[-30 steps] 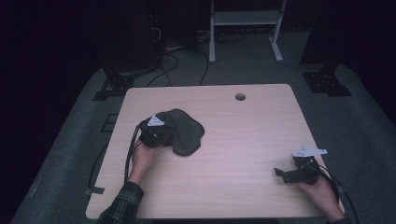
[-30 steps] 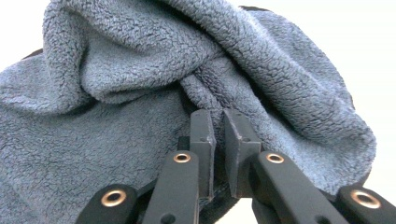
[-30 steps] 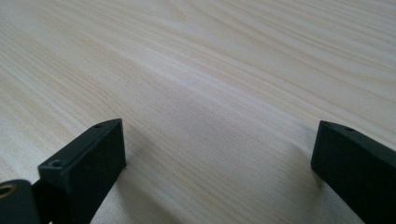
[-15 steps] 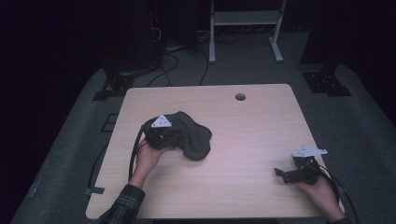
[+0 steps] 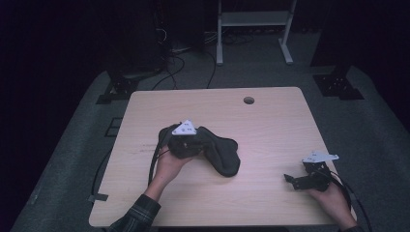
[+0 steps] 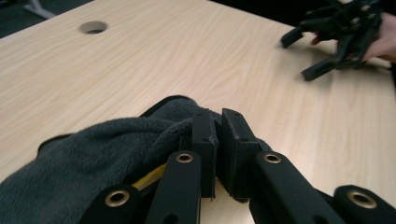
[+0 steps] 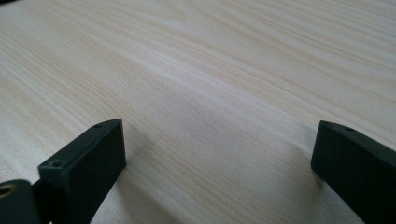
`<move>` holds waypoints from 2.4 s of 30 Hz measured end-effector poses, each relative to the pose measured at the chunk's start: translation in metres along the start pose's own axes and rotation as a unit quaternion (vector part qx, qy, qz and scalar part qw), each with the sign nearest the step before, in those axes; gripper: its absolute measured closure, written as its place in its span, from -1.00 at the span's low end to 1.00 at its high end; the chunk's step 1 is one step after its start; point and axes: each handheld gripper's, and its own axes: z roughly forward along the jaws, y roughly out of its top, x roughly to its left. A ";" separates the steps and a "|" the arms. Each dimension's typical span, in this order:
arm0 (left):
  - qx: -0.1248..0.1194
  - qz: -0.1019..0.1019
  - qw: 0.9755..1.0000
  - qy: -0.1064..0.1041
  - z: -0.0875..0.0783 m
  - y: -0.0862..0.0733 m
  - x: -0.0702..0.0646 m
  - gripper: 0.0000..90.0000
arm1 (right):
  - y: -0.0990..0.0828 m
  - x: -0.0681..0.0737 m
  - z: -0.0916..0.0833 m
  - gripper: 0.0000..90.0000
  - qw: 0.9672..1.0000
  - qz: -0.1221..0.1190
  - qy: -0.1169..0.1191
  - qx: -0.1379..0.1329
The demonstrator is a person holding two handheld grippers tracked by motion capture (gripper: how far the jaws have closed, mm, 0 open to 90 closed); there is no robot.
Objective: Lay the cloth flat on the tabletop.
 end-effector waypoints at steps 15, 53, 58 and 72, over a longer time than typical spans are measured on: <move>0.009 0.025 0.997 -0.067 0.058 0.018 -0.034 0.64 | 0.000 0.000 0.000 -0.95 1.000 0.001 -0.001 0.000; 0.086 -0.024 0.993 0.081 -0.018 -0.080 -0.014 0.04 | 0.066 0.072 0.017 -0.26 0.992 -0.072 0.097 -0.039; 0.114 -0.013 0.989 0.092 -0.007 -0.083 -0.012 0.04 | 0.076 0.069 0.033 -0.17 0.994 -0.073 0.077 -0.032; 0.157 -0.009 0.982 0.109 -0.004 -0.082 0.003 0.83 | 0.093 0.059 0.071 0.81 0.993 -0.071 0.095 0.012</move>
